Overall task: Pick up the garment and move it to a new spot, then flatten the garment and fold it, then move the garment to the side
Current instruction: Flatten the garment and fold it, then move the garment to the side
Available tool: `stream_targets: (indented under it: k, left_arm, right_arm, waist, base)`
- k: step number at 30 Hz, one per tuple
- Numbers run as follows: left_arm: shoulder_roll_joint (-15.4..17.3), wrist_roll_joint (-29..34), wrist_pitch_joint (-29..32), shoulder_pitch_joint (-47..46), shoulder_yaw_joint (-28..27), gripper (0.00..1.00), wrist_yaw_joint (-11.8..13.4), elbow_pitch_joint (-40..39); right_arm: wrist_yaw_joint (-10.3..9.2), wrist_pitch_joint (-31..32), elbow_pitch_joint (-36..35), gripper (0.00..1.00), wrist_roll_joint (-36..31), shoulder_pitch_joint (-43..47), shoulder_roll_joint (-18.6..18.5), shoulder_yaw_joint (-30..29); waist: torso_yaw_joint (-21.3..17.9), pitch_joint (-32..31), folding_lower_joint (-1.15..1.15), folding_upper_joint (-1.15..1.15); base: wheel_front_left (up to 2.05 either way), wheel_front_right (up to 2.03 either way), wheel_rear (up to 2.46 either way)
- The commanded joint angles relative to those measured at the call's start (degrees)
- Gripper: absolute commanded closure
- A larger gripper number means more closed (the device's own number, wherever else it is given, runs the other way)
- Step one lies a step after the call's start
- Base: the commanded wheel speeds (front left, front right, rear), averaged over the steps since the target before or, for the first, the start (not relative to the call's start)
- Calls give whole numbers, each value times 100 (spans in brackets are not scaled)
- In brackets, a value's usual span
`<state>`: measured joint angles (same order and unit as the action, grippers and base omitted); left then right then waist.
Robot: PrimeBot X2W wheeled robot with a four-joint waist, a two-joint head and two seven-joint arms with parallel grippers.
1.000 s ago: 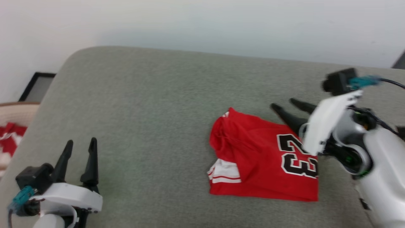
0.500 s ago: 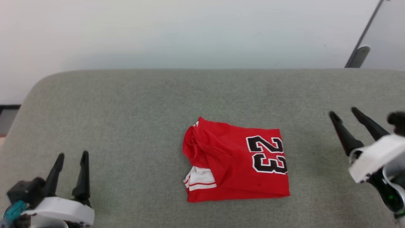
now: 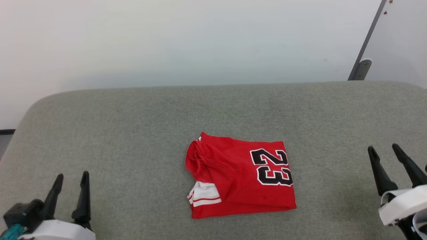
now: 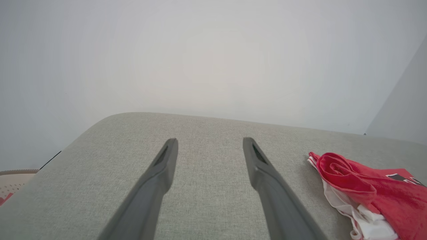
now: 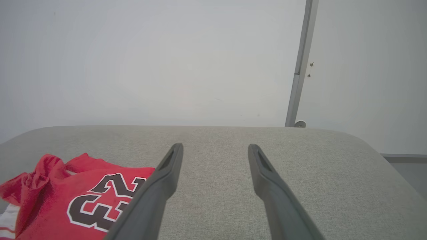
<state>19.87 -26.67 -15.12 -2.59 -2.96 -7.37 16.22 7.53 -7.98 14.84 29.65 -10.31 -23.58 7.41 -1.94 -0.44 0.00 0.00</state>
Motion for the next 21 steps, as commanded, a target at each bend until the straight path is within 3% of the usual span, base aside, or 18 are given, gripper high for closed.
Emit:
stream_targets:
  k: [1, 21]
  left_arm:
    - [21, 14, 1, 69, -12, 0, -17, -21]
    - [21, -52, 1, 215, -68, 0, -15, -94]
  right_arm:
    - [-9, -77, 18, 0, -92, 105, 10, -55]
    - [-9, -178, -6, 0, -370, 523, 366, -458]
  waist:
    - [-11, -13, 0, 0]
    - [-75, -17, 0, 0]
  base:
    - [0, 0, 0]
    - [0, 0, 0]
